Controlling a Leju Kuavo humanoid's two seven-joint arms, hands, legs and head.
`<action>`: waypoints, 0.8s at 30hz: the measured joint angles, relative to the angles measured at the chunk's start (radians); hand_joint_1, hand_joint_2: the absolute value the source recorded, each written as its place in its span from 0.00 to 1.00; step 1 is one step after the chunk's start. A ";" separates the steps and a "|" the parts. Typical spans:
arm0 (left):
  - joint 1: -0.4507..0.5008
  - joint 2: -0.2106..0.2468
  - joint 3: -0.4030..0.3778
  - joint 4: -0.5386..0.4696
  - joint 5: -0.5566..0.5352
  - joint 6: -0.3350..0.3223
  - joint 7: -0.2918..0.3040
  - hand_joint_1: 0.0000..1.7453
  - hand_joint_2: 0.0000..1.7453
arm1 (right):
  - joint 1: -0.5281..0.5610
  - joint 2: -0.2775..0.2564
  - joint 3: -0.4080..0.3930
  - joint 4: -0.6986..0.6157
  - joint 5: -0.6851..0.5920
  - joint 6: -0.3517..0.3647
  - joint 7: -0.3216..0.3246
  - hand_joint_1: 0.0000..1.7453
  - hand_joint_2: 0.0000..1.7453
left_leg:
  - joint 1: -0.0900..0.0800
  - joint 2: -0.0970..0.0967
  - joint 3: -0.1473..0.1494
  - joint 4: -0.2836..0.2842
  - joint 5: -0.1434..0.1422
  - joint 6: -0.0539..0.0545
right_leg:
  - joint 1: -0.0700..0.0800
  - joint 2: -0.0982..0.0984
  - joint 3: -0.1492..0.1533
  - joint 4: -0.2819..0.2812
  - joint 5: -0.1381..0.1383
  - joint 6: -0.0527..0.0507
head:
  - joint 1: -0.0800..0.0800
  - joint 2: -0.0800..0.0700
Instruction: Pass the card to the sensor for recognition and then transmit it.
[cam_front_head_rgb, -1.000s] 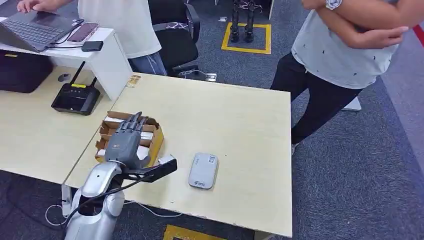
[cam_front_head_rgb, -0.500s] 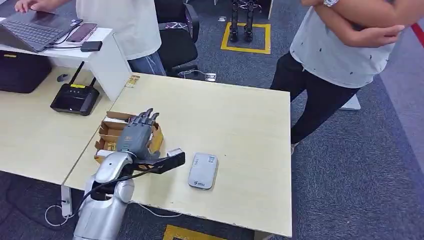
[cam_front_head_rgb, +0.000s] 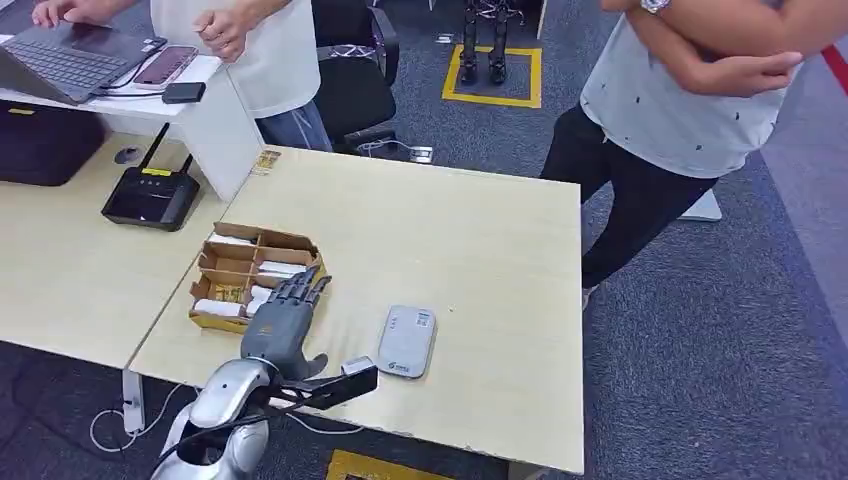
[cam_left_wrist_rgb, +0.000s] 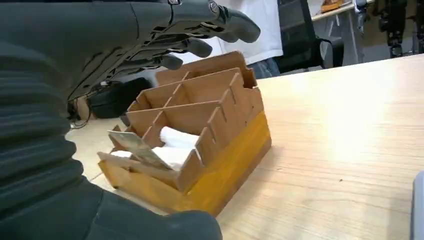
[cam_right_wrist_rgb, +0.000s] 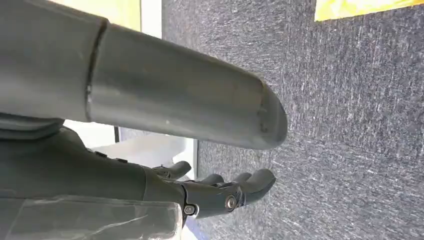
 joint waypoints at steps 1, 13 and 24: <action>0.009 0.003 0.000 -0.011 -0.004 0.003 0.008 0.00 1.00 | 0.000 0.000 -0.002 0.000 -0.002 0.000 0.000 0.00 0.00 | 0.000 0.000 0.000 0.000 0.000 0.000 | 0.000 0.000 0.000 0.000 0.000 0.000 | 0.000 0.000; 0.056 0.022 0.037 -0.089 -0.050 0.002 0.058 0.00 1.00 | 0.001 0.000 -0.009 0.000 0.002 0.002 0.012 0.00 0.00 | 0.000 0.000 0.000 0.000 0.000 0.000 | 0.000 0.000 0.000 0.000 0.000 0.000 | 0.000 0.000; 0.031 0.024 0.193 -0.071 -0.085 -0.010 0.042 0.00 1.00 | 0.000 0.000 -0.008 -0.002 0.021 0.003 0.003 0.00 0.00 | 0.000 0.000 0.000 0.000 0.000 0.000 | 0.000 0.000 0.000 0.000 0.000 0.000 | 0.000 0.000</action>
